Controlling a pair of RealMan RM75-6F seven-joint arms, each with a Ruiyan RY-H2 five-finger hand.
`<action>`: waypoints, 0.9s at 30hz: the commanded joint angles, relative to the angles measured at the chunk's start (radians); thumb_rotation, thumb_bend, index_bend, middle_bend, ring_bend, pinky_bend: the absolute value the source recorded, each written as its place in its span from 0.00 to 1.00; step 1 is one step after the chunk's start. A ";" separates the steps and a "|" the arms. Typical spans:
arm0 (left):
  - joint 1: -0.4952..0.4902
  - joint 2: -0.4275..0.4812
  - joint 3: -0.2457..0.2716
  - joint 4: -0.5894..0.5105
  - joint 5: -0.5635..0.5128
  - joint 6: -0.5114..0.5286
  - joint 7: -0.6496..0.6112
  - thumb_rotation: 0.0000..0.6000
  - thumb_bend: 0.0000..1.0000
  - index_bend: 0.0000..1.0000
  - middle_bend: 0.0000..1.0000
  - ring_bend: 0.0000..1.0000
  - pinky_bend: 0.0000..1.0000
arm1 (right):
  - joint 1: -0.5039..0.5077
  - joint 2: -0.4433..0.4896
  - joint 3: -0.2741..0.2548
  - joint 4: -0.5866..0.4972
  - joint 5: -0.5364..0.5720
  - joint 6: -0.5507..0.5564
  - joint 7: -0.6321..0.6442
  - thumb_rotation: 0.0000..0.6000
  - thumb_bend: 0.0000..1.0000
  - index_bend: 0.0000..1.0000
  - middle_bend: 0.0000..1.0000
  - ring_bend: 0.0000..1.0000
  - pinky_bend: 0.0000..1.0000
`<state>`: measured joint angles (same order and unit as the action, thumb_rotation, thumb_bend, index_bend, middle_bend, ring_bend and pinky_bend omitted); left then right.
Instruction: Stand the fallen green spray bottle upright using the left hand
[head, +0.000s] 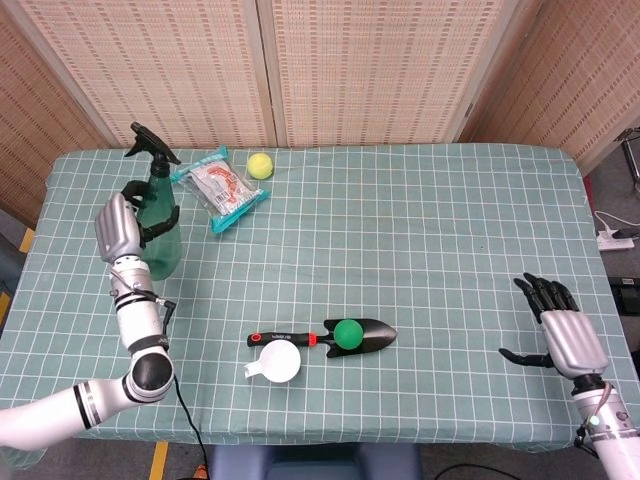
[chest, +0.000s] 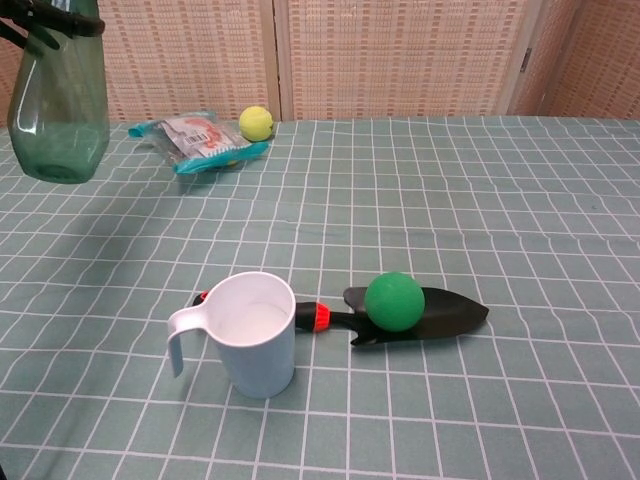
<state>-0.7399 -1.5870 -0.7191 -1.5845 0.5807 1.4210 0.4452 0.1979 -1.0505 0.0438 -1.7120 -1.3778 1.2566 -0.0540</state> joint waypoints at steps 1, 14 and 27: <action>0.070 -0.046 0.070 0.155 0.132 -0.076 -0.237 1.00 0.32 0.55 0.73 0.52 0.33 | -0.005 -0.015 0.011 0.002 0.027 0.013 -0.029 1.00 0.00 0.00 0.00 0.00 0.00; 0.119 -0.150 0.131 0.398 0.332 -0.073 -0.641 1.00 0.32 0.53 0.71 0.49 0.30 | 0.005 -0.036 0.031 -0.017 0.136 -0.017 -0.138 1.00 0.00 0.00 0.00 0.00 0.00; 0.071 -0.246 0.152 0.677 0.441 -0.114 -0.869 1.00 0.31 0.50 0.67 0.46 0.27 | 0.005 -0.048 0.039 -0.020 0.167 -0.007 -0.170 1.00 0.00 0.00 0.00 0.00 0.00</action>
<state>-0.6520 -1.8035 -0.5776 -0.9663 0.9991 1.3261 -0.3786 0.2036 -1.0970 0.0828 -1.7342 -1.2091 1.2478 -0.2227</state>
